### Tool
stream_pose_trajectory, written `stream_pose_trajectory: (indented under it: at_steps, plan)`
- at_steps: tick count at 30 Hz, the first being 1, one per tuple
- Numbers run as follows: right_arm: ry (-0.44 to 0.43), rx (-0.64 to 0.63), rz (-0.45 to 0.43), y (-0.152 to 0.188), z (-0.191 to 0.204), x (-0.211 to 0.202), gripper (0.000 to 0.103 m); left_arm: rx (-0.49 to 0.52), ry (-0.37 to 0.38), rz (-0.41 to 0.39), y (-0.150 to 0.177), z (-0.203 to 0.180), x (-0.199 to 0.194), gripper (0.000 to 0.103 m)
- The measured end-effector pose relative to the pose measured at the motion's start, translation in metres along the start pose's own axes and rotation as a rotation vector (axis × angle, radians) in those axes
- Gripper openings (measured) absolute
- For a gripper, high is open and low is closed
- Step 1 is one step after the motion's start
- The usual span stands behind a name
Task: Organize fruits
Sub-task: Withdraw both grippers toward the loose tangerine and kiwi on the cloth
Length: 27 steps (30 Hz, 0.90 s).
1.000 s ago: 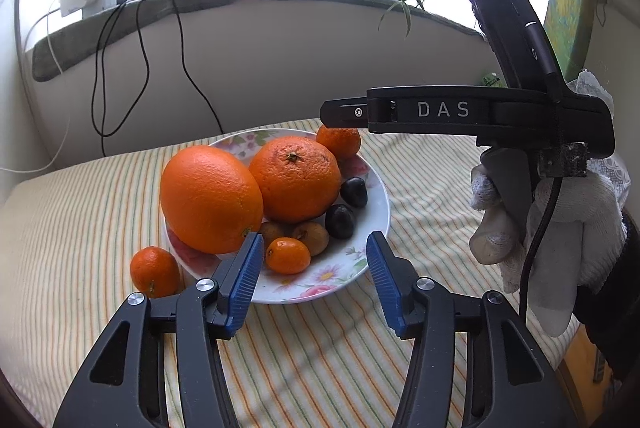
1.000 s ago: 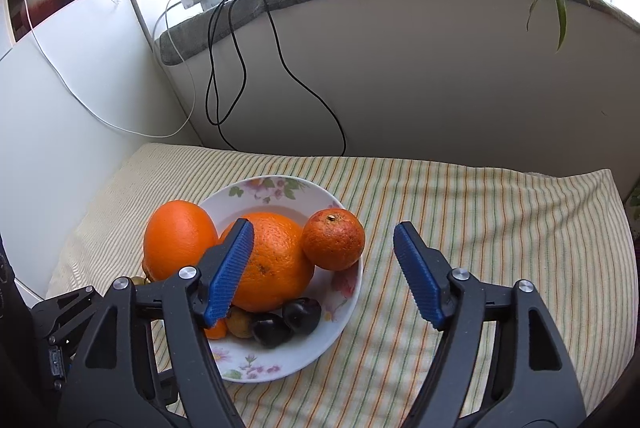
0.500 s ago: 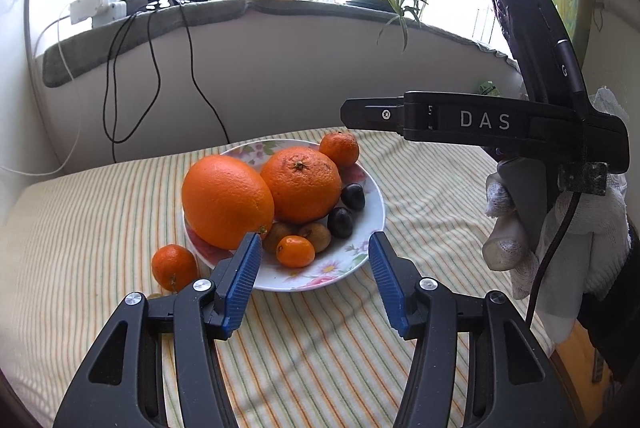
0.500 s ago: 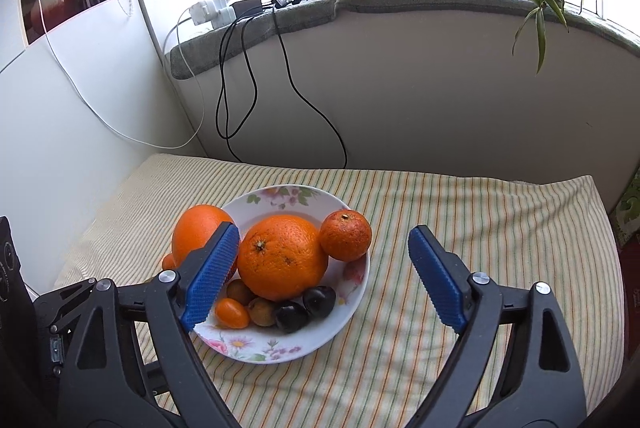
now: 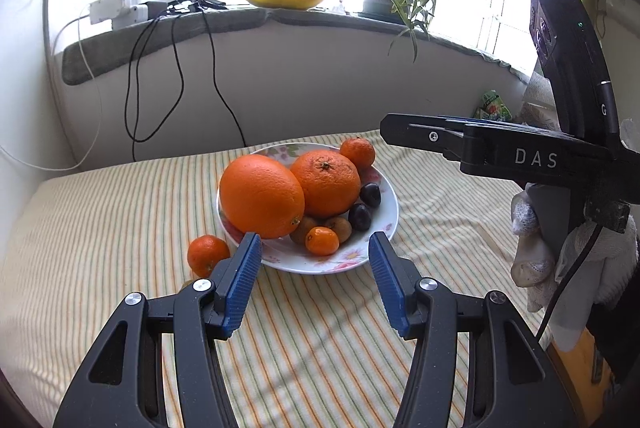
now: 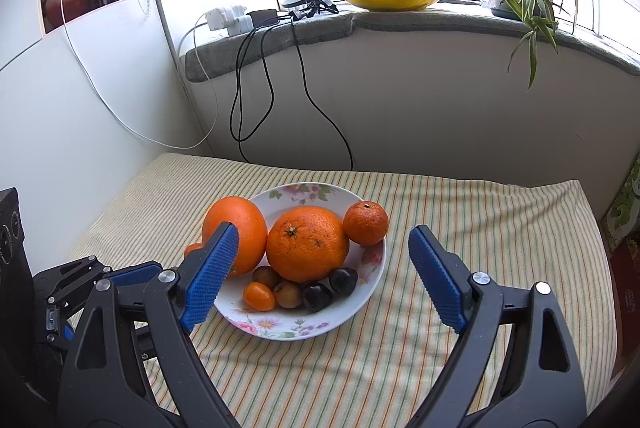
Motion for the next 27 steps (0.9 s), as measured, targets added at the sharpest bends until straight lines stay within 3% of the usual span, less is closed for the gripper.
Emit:
stream_pose_trajectory:
  at_steps: [9, 15, 21, 27]
  plan:
    - [-0.015, -0.029, -0.007, 0.016, 0.022, -0.007, 0.089, -0.021, -0.025, 0.0, 0.016, 0.024, -0.015, 0.055]
    - [-0.021, -0.051, -0.059, 0.021, 0.035, -0.014, 0.089, -0.051, -0.046, 0.0, 0.028, 0.045, -0.026, 0.055]
    - [-0.046, -0.061, -0.036, 0.03, 0.045, -0.016, 0.096, -0.086, -0.074, 0.008, 0.045, 0.066, -0.038, 0.055]
    - [-0.105, -0.1, 0.002, 0.045, 0.063, -0.017, 0.096, -0.122, -0.092, 0.031, 0.065, 0.087, -0.046, 0.052]
Point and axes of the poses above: each gripper's, at about its wrist camera, not at the fingertips, and x roughly the way its jaws point, z to its left, y to its underside, the point moved 6 cm from there along x, roughly the way its jaws point, and after that the axes turned 12 degrees about x, right-handed, at the moved point
